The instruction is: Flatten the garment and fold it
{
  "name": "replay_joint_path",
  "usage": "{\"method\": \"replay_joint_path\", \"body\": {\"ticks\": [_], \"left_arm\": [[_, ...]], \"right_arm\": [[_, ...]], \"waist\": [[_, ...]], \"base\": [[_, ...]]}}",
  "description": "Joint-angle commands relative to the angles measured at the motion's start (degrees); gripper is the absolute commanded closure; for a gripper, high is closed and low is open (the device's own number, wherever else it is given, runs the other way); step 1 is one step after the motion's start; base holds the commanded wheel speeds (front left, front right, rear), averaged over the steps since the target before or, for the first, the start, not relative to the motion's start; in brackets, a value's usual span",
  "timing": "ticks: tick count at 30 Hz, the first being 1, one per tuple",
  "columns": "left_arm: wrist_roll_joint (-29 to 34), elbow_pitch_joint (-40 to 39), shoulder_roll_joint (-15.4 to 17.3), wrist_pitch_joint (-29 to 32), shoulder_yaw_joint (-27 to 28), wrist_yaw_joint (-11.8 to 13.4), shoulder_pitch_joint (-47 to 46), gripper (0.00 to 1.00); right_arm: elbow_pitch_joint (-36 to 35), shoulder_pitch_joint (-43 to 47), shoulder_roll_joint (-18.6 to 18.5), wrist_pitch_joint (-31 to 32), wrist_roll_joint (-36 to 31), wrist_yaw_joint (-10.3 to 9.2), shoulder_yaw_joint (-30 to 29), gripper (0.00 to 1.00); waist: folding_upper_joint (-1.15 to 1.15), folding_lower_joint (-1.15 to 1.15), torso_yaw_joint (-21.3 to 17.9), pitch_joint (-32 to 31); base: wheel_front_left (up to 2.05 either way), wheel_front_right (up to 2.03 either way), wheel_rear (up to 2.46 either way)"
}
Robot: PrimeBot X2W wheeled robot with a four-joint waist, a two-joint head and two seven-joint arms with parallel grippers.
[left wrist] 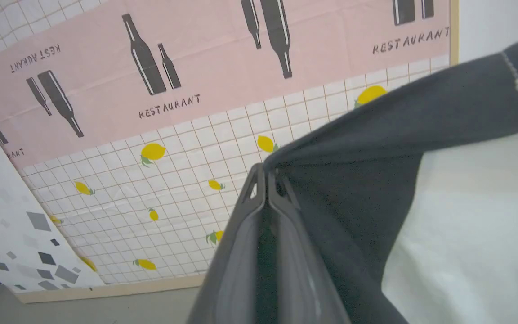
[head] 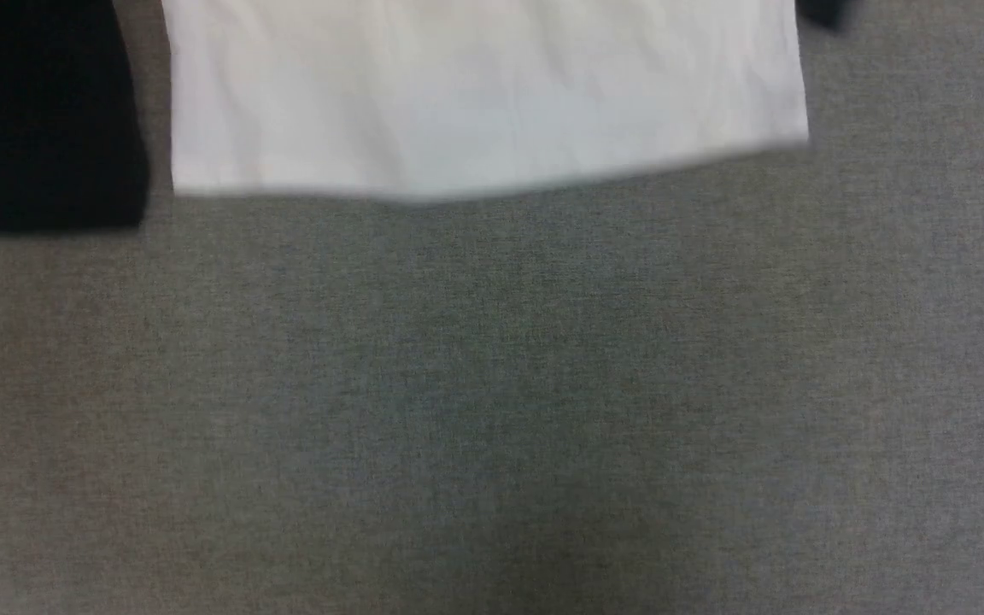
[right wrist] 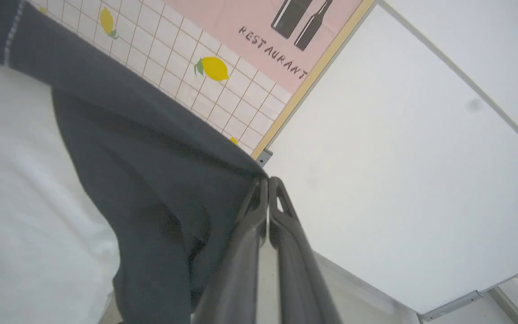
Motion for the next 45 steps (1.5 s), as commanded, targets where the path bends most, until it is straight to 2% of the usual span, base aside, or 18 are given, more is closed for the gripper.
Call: {"method": "replay_joint_path", "body": {"ticks": [1,6,9,11,16,23,24,25,26,32,37,40,45], "left_arm": [[1.1,0.6,0.7,-1.8,1.3,1.9,-2.0,1.0],[2.6,0.5,0.1,-9.4,3.9,5.4,-6.3,1.0],[2.1,0.9,-0.6,-12.1,4.4,5.4,-6.7,1.0],[1.7,1.9,-0.8,-11.9,3.6,4.1,-6.4,1.0],[1.9,4.2,-0.9,-9.5,-1.0,-0.4,-2.7,1.0],[0.9,3.7,-1.9,-8.3,-5.8,-4.7,4.6,1.0],[0.5,3.0,-2.1,-8.3,-6.2,-5.1,6.0,1.0],[0.2,2.4,-2.3,-8.3,-6.5,-5.3,7.1,1.0],[-0.1,1.4,-2.5,-8.5,-7.0,-5.5,8.5,1.0],[-3.1,-6.5,-3.6,-7.8,-8.4,-5.7,16.5,1.0],[-5.4,-14.5,-4.1,-5.9,-9.7,-5.8,21.3,1.0],[-6.9,-19.5,-4.6,-4.5,-9.7,-5.1,22.6,1.0],[-9.3,-27.0,-5.5,-2.8,-9.1,-3.9,23.7,1.0]], "right_arm": [[0.1,-1.7,-0.2,-1.2,-2.1,-0.14,-2.0,1.0],[0.3,-6.3,1.9,-6.1,-8.2,-0.14,-7.3,1.0],[1.4,-7.5,2.8,-8.8,-10.0,-0.14,-9.7,1.0],[2.8,-6.7,3.3,-9.5,-9.7,-0.14,-10.3,1.0],[5.9,-1.6,3.2,-10.1,-7.1,-0.14,-7.4,1.0],[4.7,9.9,3.5,-11.7,-0.8,-0.14,-3.6,1.0],[4.1,12.1,3.5,-11.9,0.3,-0.14,-3.2,0.87],[3.6,13.9,3.4,-11.9,1.4,-0.14,-2.9,0.63],[2.8,16.2,3.4,-12.1,2.7,-0.14,-2.6,0.0],[-3.8,29.9,3.3,-13.9,8.5,-0.14,-3.4,0.0],[-10.9,43.2,4.1,-13.9,10.3,-0.14,-7.2,0.0],[-15.4,50.9,5.5,-13.1,9.8,-0.14,-10.7,0.0],[-22.6,64.9,10.9,-12.7,8.3,-0.14,-17.6,0.0]], "waist": [[0.61,0.0,-0.3,0.4],[0.61,0.0,-0.5,0.8],[0.61,0.0,-0.5,0.6],[0.61,0.0,-0.5,0.2],[0.61,0.0,-0.5,-1.0],[0.61,0.0,0.1,-5.1],[0.61,0.0,0.2,-6.2],[0.61,0.0,0.5,-7.1],[0.61,0.0,0.7,-8.3],[0.61,0.0,2.2,-15.3],[0.61,0.0,3.4,-21.1],[0.61,0.0,4.1,-23.5],[0.61,0.0,4.8,-26.5]], "base": [[0.0,0.0,0.0],[0.0,0.0,0.0],[0.0,0.0,0.0],[0.0,0.0,0.0],[0.0,0.0,0.0],[0.0,0.0,0.0],[0.0,0.0,0.0],[0.0,0.0,0.0],[0.0,0.0,0.0],[0.0,0.0,0.0],[0.0,0.0,0.0],[0.0,0.0,0.0],[0.0,0.0,0.0]]}}
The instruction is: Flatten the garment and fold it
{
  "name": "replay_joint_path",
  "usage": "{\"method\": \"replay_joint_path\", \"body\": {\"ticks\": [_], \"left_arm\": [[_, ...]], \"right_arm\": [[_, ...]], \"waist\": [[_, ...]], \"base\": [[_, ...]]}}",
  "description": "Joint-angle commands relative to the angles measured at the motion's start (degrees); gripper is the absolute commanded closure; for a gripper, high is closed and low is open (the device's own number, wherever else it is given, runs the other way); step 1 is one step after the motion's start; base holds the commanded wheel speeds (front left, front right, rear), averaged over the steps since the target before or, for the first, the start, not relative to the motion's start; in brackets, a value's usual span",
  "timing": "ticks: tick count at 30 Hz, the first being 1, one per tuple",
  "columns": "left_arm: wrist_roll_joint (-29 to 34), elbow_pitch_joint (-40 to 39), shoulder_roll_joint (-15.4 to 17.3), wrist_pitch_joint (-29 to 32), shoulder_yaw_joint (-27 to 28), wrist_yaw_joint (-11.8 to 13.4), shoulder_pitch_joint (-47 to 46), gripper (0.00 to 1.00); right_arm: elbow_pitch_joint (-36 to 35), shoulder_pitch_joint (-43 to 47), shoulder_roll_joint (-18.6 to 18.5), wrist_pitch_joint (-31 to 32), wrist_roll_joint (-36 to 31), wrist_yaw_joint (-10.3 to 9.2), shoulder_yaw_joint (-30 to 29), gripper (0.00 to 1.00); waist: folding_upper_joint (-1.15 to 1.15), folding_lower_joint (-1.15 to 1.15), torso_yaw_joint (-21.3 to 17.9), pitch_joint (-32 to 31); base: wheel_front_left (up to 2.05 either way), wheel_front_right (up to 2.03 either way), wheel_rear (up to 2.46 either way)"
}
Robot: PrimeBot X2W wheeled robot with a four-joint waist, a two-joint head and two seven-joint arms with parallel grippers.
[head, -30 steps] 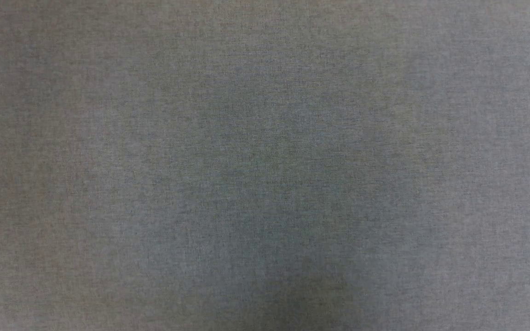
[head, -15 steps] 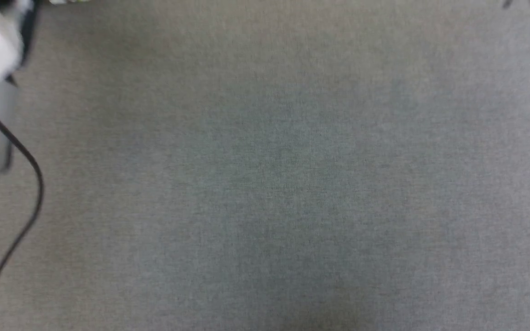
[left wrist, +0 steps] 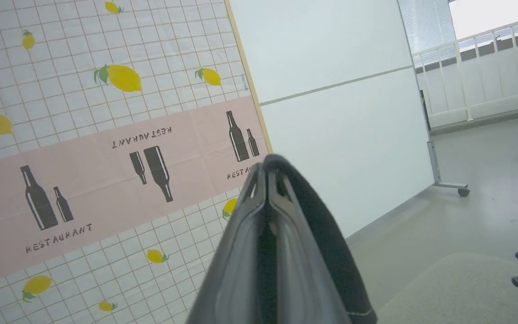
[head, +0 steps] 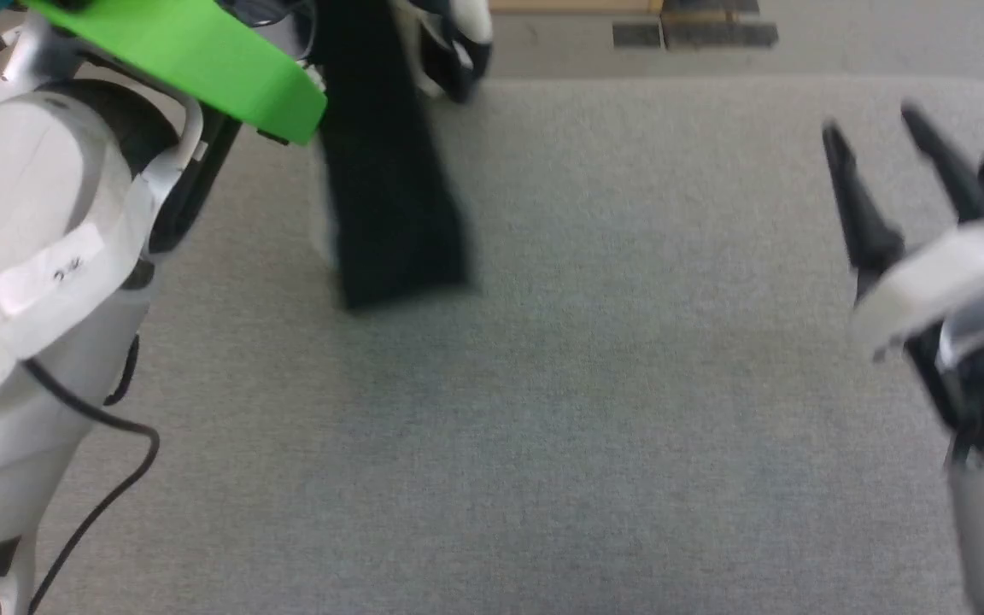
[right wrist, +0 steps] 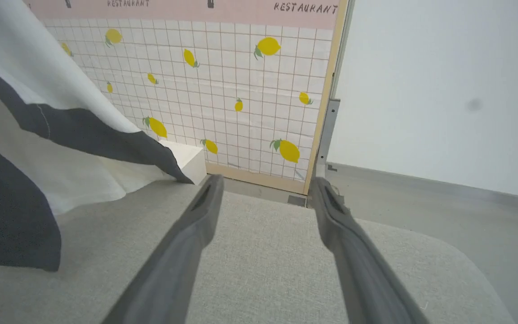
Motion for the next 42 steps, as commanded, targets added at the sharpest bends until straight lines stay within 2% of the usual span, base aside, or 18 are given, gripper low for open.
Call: {"method": "replay_joint_path", "body": {"ticks": [1,4,8,15,21,22,23,27,32,36,39,42], "left_arm": [[-0.9,-1.6,-0.4,0.1,0.5,0.6,1.1,1.0],[-1.6,-4.9,-0.5,0.6,0.9,1.6,1.9,1.0],[-3.2,-6.7,0.1,1.5,1.0,3.2,6.2,1.0],[-8.5,-3.7,-0.1,1.2,0.2,6.3,20.9,1.0],[-9.7,7.8,-1.0,2.6,-4.2,9.0,32.2,1.0],[-9.1,10.7,-1.2,3.4,-5.4,9.8,33.4,0.6],[-9.1,12.9,-1.6,4.2,-6.2,10.5,34.4,0.02],[-9.7,18.7,-4.5,4.8,-8.1,11.5,36.8,0.0],[-12.3,19.4,-7.6,1.6,-7.3,11.3,39.7,0.0],[-11.5,17.3,-7.9,-5.6,-5.2,12.9,42.8,0.0],[-9.0,14.9,-7.6,-13.4,-3.4,14.9,45.2,0.0],[-6.6,12.3,-7.8,-17.4,-0.8,16.0,47.0,0.0]], "right_arm": [[-1.4,3.3,1.8,0.0,-0.6,-0.09,-1.4,0.0],[-4.8,10.5,6.4,-0.9,-0.9,-0.09,-5.1,0.0],[-7.3,17.4,9.6,-4.0,0.2,-0.09,-7.8,0.0],[-5.4,24.4,10.3,-8.8,3.9,-0.09,-7.8,0.0],[-3.0,26.0,10.3,-10.1,5.6,-0.09,-6.9,0.0],[-2.8,26.0,10.3,-10.2,5.8,-0.09,-6.7,0.0],[-2.6,25.9,10.3,-10.2,5.8,-0.09,-6.5,0.0],[-2.3,25.3,10.3,-10.1,5.3,-0.09,-5.9,0.0],[-2.3,24.7,10.3,-9.4,4.7,-0.09,-4.7,0.0],[-2.1,24.4,10.4,-9.7,4.9,-0.09,-4.0,0.0],[-2.1,24.6,10.4,-10.1,5.0,-0.09,-3.5,0.0],[-1.9,24.3,10.4,-10.2,5.2,-0.09,-2.9,0.0]], "waist": [[0.61,0.0,1.7,-3.9],[0.61,0.0,1.7,-4.7],[0.61,0.0,0.9,-5.0],[0.61,0.0,-0.8,-4.7],[0.61,0.0,-1.5,-4.6],[0.61,0.0,-1.7,-4.6],[0.61,0.0,-1.7,-4.6],[0.61,0.0,-1.3,-4.5],[0.61,0.0,0.4,-4.7],[0.61,0.0,1.9,-5.2],[0.61,0.0,3.1,-5.3],[0.61,0.0,4.5,-5.2]], "base": [[0.0,0.0,0.0],[0.0,0.0,0.0],[0.0,0.0,0.0],[0.0,0.0,0.0],[0.0,0.0,0.0],[0.0,0.0,0.0],[0.0,0.0,0.0],[0.0,0.0,0.0],[0.0,0.0,0.0],[0.0,0.0,0.0],[0.0,0.0,0.0],[0.0,0.0,0.0]]}}
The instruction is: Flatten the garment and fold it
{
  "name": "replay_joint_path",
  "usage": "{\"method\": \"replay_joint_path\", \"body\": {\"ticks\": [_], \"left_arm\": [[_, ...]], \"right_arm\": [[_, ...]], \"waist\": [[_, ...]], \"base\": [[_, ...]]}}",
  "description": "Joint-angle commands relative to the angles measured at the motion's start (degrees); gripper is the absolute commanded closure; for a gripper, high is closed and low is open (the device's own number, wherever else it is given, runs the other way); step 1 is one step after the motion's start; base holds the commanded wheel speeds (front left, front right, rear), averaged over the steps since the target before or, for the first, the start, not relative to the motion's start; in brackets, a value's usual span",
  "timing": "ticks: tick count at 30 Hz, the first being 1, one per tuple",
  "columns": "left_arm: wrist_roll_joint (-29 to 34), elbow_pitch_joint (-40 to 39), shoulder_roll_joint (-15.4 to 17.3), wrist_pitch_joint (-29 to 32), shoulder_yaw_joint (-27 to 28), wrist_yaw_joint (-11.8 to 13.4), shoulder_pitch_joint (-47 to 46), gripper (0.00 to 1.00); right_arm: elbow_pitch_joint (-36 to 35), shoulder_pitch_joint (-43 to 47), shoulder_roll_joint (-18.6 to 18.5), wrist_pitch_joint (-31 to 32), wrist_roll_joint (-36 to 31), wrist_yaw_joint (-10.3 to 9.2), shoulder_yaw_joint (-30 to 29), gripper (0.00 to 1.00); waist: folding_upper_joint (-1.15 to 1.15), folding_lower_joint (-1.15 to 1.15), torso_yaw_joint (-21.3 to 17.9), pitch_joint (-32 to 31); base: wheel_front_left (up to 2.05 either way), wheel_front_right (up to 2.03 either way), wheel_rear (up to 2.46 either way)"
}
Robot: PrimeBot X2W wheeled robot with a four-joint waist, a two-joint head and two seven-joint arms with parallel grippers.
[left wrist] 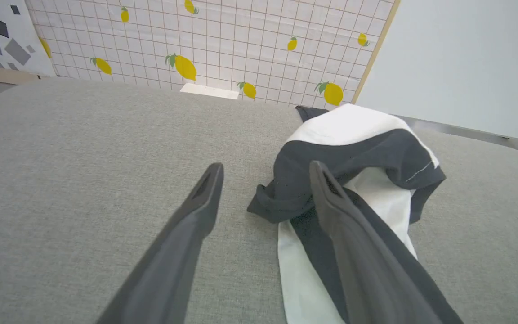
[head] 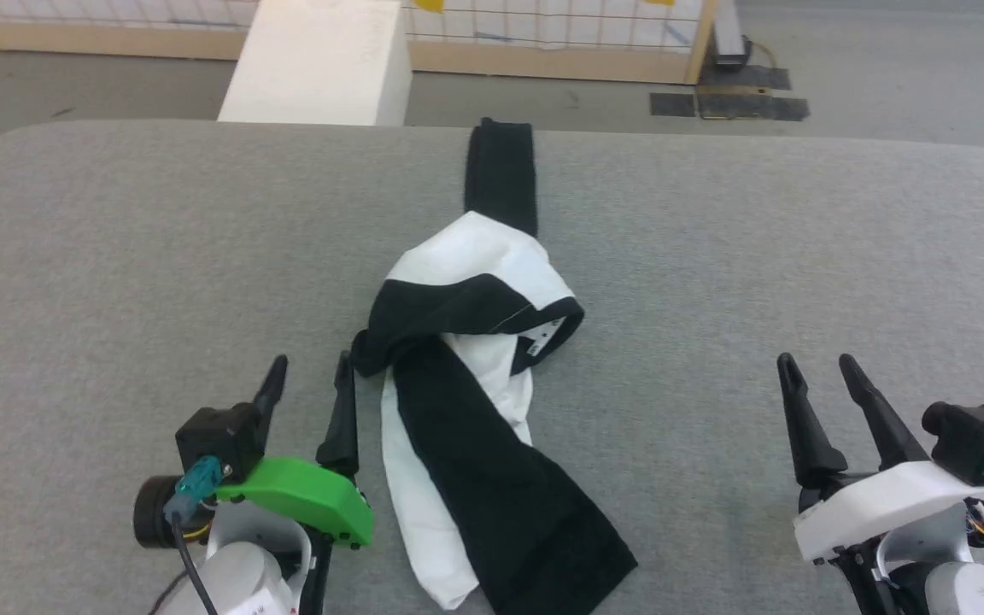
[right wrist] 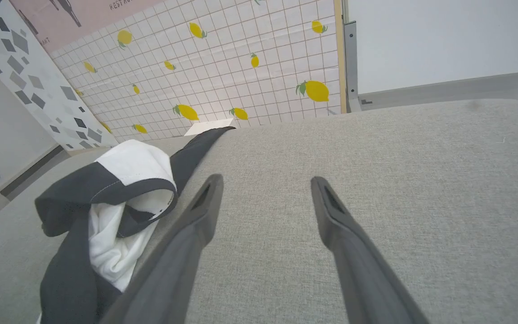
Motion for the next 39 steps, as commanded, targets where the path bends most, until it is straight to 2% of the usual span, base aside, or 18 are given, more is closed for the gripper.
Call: {"method": "replay_joint_path", "body": {"ticks": [1,5,8,12,16,19,25,29,32,36,39], "left_arm": [[2.6,-1.0,0.2,-0.8,0.9,0.4,1.3,0.0],[8.0,-3.4,-0.9,-1.1,2.7,-1.2,1.8,0.0],[10.7,-2.6,-1.8,-1.1,1.1,-3.5,0.3,0.0],[13.3,0.2,-3.4,0.2,-2.3,-7.1,-7.4,0.0],[14.4,4.7,-6.6,5.2,-5.1,-10.7,-18.3,0.0],[13.5,9.8,-9.7,10.0,-5.5,-12.2,-26.2,0.0],[10.3,23.0,-13.0,21.2,-3.0,-11.8,-39.0,0.0],[10.2,30.6,-11.9,28.9,-1.9,-9.9,-46.2,0.0],[9.9,34.8,-10.5,33.4,-1.2,-9.4,-50.2,0.0],[9.5,39.9,-8.6,39.5,-1.0,-8.6,-52.6,0.0],[8.2,42.9,-8.3,44.0,-0.5,-7.6,-52.5,0.0]], "right_arm": [[0.1,-1.0,0.1,-0.3,0.3,-0.09,0.4,0.0],[0.1,-1.9,0.1,-0.2,0.5,-0.09,1.4,0.0],[0.0,-2.2,0.1,-0.2,0.8,-0.09,1.5,0.0],[0.0,-2.1,0.1,-0.3,0.8,-0.09,0.7,0.0],[-0.1,-2.3,0.1,-0.4,0.6,-0.09,0.2,0.0],[-0.4,-3.1,0.1,-0.7,0.8,-0.09,0.2,0.0],[-0.5,-5.6,0.1,-2.1,2.3,-0.09,2.2,0.0],[0.7,-7.4,0.1,-3.7,3.2,-0.09,3.6,0.0],[1.8,-8.7,0.1,-5.2,4.4,-0.09,4.9,0.0],[3.5,-9.9,0.1,-7.2,5.4,-0.09,5.6,0.0],[4.8,-10.4,0.1,-8.2,5.8,-0.09,5.8,0.0]], "waist": [[0.6,0.01,1.7,0.2],[0.6,0.01,2.8,0.7],[0.6,0.01,2.8,1.0],[0.6,0.01,1.8,2.2],[0.6,0.01,-0.7,4.2],[0.6,0.01,-3.5,6.6],[0.6,0.01,-9.8,12.4],[0.6,0.01,-13.6,16.2],[0.6,0.01,-16.3,18.6],[0.6,0.01,-18.6,20.0],[0.6,0.01,-19.4,19.9]], "base": [[0.0,0.0,0.0],[0.0,0.0,0.0],[0.0,0.0,0.0],[0.0,0.0,0.0],[0.0,0.0,0.0],[0.0,0.0,0.0],[0.0,0.0,0.0],[0.0,0.0,0.0],[0.0,0.0,0.0],[0.0,0.0,0.0],[0.0,0.0,0.0]]}}
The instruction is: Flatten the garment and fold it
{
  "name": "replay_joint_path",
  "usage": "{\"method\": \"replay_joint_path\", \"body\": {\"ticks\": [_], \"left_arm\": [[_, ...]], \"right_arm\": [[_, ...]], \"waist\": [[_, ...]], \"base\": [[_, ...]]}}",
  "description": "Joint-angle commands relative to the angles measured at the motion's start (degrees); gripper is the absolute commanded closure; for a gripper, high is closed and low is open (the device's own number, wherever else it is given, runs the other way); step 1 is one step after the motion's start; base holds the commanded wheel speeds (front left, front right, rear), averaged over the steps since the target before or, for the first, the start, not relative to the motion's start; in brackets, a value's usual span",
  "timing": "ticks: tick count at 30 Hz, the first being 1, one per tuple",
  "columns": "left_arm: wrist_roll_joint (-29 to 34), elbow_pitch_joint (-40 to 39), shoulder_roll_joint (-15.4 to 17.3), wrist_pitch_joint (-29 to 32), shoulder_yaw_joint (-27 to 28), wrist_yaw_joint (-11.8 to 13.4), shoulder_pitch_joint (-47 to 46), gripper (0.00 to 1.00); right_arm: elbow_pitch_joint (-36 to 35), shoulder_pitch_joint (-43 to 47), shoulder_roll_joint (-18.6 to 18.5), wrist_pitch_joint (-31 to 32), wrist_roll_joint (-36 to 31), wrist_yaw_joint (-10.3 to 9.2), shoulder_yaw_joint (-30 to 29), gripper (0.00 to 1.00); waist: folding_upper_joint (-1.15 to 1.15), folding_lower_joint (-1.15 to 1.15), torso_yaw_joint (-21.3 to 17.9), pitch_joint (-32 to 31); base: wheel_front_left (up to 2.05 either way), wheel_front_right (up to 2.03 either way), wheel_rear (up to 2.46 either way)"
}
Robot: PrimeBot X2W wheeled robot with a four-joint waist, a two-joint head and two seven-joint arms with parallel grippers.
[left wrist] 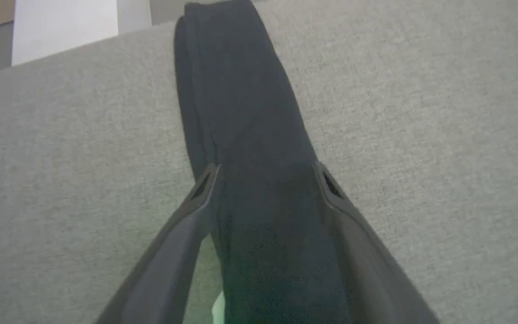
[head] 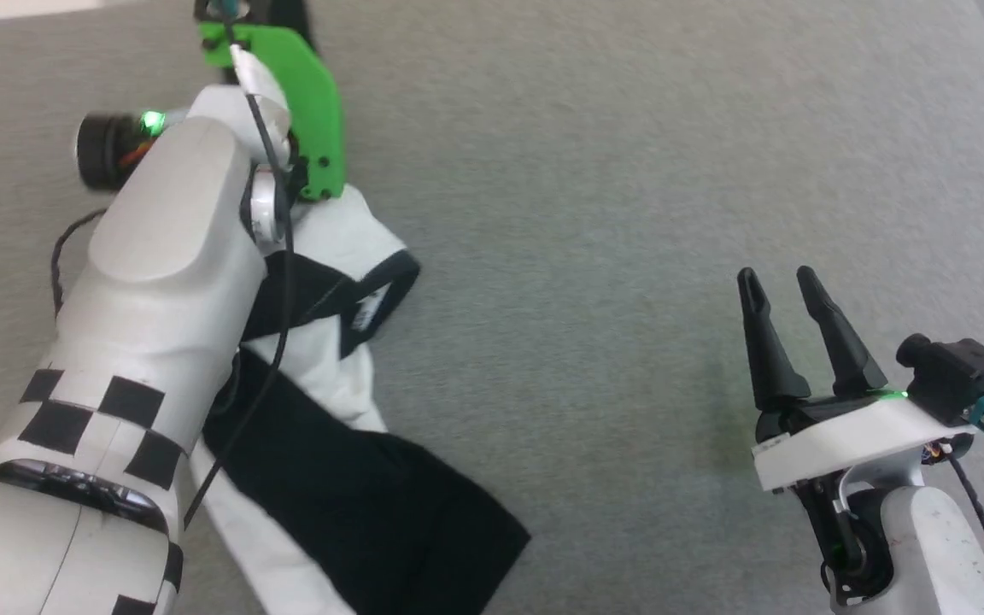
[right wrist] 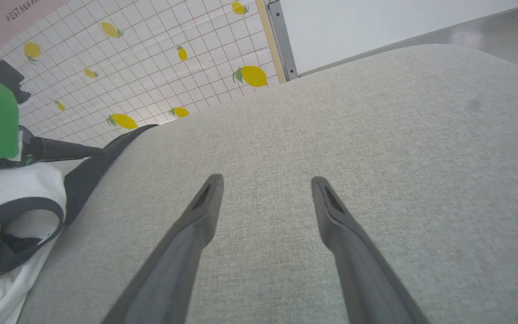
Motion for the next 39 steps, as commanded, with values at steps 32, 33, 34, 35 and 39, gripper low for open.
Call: {"method": "replay_joint_path", "body": {"ticks": [32,33,34,35,39], "left_arm": [[-16.5,-27.0,-9.9,-23.4,-30.7,-17.3,23.9,0.0],[-16.9,-27.0,-9.9,-23.9,-30.8,-17.0,24.8,0.0],[-17.2,-26.9,-9.9,-24.7,-30.5,-16.4,25.8,0.0],[-17.5,-27.1,-9.8,-25.5,-30.2,-15.8,26.7,0.0],[-17.9,-29.3,-6.7,-29.5,-26.9,-11.6,30.4,0.0]], "right_arm": [[-5.3,7.0,0.0,6.7,-4.7,-0.09,-13.3,0.0],[-5.6,7.4,0.0,7.2,-4.8,-0.09,-13.2,0.0],[-5.9,7.7,0.0,7.5,-4.7,-0.09,-13.1,0.0],[-6.1,8.0,0.0,7.8,-4.5,-0.09,-13.0,0.0],[-6.8,9.3,0.0,8.5,-4.2,-0.09,-12.6,0.0]], "waist": [[0.61,-0.01,3.4,-15.2],[0.61,-0.01,3.6,-15.5],[0.61,-0.01,4.0,-15.9],[0.61,-0.01,4.2,-16.2],[0.61,-0.01,5.6,-17.2]], "base": [[0.0,0.0,0.0],[0.0,0.0,0.0],[0.0,0.0,0.0],[0.0,0.0,0.0],[0.0,0.0,0.0]]}}
